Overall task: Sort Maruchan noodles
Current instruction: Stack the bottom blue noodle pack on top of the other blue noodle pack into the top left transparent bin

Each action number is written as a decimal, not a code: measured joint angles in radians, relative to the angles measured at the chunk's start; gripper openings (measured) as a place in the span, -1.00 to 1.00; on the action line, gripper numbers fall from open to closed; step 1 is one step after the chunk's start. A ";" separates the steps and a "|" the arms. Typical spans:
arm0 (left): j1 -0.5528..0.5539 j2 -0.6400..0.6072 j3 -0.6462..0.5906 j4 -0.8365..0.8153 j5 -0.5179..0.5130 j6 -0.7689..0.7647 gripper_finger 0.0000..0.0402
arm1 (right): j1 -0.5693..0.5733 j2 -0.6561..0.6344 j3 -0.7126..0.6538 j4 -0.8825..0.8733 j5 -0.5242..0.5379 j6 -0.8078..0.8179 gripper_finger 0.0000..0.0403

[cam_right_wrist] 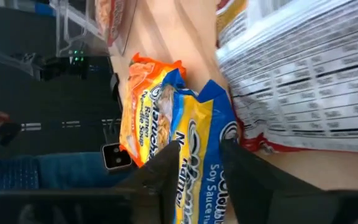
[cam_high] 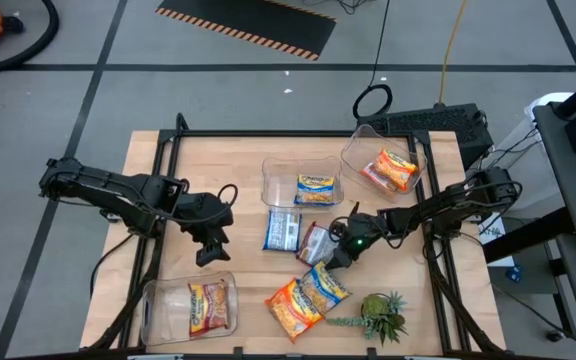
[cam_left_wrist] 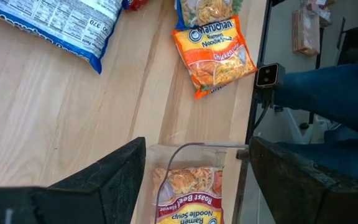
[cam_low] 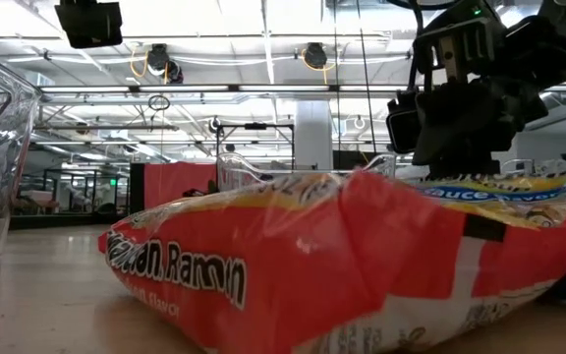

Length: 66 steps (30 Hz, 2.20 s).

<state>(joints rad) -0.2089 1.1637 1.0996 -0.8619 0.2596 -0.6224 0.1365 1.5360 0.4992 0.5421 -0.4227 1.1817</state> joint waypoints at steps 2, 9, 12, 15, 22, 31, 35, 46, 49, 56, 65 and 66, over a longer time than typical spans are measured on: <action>0.000 0.000 0.000 0.000 0.000 0.000 0.44 | -0.003 0.000 0.000 -0.001 0.000 0.008 -0.56; 0.000 0.000 0.000 0.000 -0.025 -0.008 0.44 | -0.020 0.000 0.000 -0.029 0.001 0.007 -0.85; 0.000 0.000 0.000 0.000 -0.026 -0.009 0.44 | -0.025 0.000 0.000 -0.034 0.001 0.005 -0.97; 0.000 0.000 0.000 0.000 -0.044 -0.009 0.44 | -0.026 0.000 0.000 -0.034 0.003 0.009 -0.98; 0.000 0.000 0.000 0.000 -0.076 -0.010 0.44 | -0.021 -0.001 0.000 -0.024 0.006 0.075 -0.95; 0.000 0.000 0.000 0.000 -0.078 -0.005 0.44 | 0.026 -0.030 0.001 -0.056 0.075 0.190 -0.47; 0.000 0.000 0.000 0.000 -0.079 0.022 0.44 | 0.058 -0.029 0.000 -0.120 0.052 0.182 -0.27; 0.036 0.000 0.000 0.000 -0.081 0.061 0.44 | 0.095 -0.029 0.000 -0.156 0.052 0.117 -0.23; 0.056 0.000 0.000 0.000 -0.080 0.073 0.44 | 0.088 -0.020 0.000 -0.173 0.051 0.108 -0.32; 0.099 0.001 0.000 0.000 -0.080 0.117 0.44 | 0.086 0.004 0.001 -0.142 0.053 0.115 -0.50; 0.139 0.001 0.000 0.000 -0.078 0.180 0.44 | 0.086 0.075 0.001 -0.030 0.055 0.125 -0.62; 0.142 0.001 0.000 0.000 -0.077 0.184 0.44 | 0.086 0.087 0.002 -0.014 0.055 0.133 -0.67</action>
<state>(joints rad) -0.0664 1.1648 1.1000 -0.8623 0.1825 -0.4384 0.2226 1.6227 0.5008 0.5276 -0.3682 1.3152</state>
